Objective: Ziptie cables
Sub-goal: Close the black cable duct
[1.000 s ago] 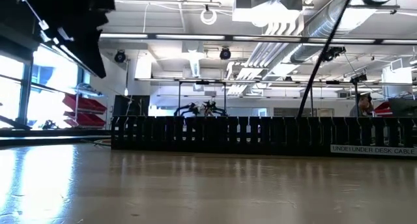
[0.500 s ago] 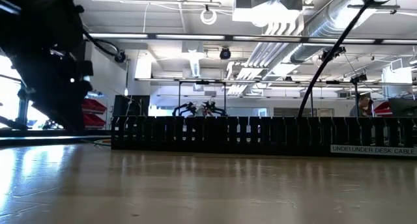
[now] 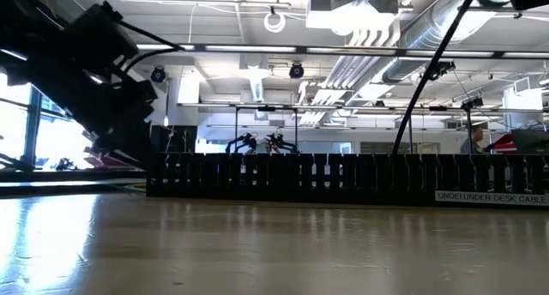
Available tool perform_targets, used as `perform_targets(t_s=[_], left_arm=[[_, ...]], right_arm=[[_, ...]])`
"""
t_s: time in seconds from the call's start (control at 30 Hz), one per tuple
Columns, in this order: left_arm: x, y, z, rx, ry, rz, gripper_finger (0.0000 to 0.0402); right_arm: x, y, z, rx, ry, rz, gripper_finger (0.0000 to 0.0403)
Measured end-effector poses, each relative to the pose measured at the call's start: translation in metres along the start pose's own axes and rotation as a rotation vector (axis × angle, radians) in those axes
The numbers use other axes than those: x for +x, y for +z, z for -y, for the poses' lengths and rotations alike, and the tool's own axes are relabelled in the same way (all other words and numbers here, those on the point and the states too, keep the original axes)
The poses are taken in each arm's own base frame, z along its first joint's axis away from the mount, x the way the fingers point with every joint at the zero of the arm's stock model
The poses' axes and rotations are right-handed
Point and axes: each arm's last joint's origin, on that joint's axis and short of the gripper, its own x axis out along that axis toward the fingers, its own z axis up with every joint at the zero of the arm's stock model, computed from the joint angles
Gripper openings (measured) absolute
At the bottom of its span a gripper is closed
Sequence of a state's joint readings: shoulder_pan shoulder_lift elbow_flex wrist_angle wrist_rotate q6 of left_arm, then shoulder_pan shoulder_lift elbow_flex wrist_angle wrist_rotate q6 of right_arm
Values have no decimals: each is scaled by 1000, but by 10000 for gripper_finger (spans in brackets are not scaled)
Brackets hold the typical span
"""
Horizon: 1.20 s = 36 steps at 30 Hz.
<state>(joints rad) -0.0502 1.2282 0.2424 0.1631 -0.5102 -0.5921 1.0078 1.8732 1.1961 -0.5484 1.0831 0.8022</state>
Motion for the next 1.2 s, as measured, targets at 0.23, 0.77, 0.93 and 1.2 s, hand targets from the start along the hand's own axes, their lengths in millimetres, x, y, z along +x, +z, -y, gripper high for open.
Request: perform_targets(t_s=[0.23, 0.77, 0.93, 1.2], left_arm=[[35, 19, 11, 102, -60, 19, 120], [76, 45, 31, 264, -73, -66, 36], [100, 63, 52, 312, -354, 131, 12], [75, 128, 100, 495, -371, 272, 3]], right_arm=[[11, 3, 5, -8, -10, -32, 163], [22, 7, 7, 34, 19, -83, 162], [25, 8, 9, 3, 14, -85, 162], [41, 25, 36, -18, -52, -118, 162]])
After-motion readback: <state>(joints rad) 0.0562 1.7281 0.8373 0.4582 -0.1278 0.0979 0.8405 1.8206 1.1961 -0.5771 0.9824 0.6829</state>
